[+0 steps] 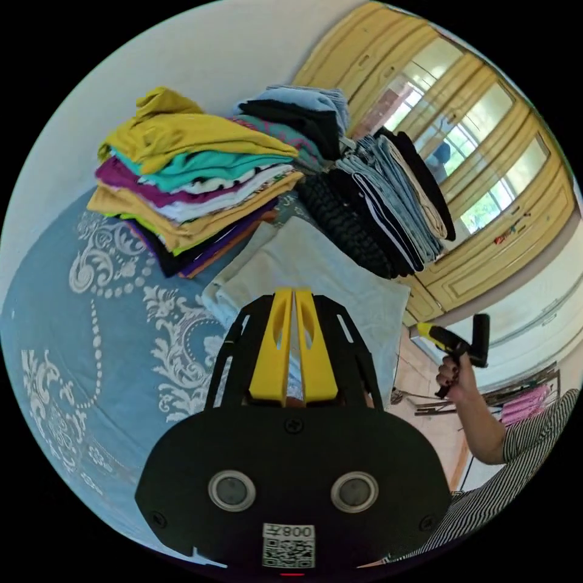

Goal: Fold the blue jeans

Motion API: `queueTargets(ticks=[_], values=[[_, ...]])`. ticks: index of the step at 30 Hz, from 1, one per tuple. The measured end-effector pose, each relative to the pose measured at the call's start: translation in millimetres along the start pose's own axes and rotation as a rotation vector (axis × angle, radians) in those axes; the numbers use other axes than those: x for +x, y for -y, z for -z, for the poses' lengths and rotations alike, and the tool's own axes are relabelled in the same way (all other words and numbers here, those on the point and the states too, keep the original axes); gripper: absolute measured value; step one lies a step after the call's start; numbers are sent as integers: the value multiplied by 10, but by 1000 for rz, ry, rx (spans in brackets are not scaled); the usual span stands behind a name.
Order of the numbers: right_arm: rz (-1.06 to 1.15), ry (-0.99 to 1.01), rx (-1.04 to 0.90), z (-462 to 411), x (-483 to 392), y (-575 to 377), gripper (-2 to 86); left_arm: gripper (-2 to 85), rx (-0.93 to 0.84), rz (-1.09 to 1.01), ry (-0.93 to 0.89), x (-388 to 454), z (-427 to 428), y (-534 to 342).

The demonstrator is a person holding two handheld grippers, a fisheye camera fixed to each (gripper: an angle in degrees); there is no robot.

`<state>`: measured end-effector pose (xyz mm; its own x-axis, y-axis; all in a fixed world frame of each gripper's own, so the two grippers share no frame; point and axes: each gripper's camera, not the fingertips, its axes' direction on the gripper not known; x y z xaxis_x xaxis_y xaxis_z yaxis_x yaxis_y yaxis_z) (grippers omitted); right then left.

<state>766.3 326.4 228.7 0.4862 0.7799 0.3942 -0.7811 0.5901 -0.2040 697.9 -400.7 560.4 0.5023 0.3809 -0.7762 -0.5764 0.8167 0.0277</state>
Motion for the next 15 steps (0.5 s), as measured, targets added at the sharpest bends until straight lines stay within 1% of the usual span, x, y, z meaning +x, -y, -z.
queueTargets(ticks=[2,5,9,11,15], values=[[84,-207,-24,-127,-144,284,2,5,-30,-36,2,193,-269,342],[117,-388,-76,-338,-179,421,2,3,-68,-61,35,314,-583,719],[159,-506,-84,-508,-254,293,1,1,-147,-55,139,243,-946,1035],[207,-555,-57,-587,-326,154,1,1,-231,-73,149,118,-1178,1136],[288,-637,-22,-675,-446,2,2,1,-252,-110,165,36,-1205,1240]])
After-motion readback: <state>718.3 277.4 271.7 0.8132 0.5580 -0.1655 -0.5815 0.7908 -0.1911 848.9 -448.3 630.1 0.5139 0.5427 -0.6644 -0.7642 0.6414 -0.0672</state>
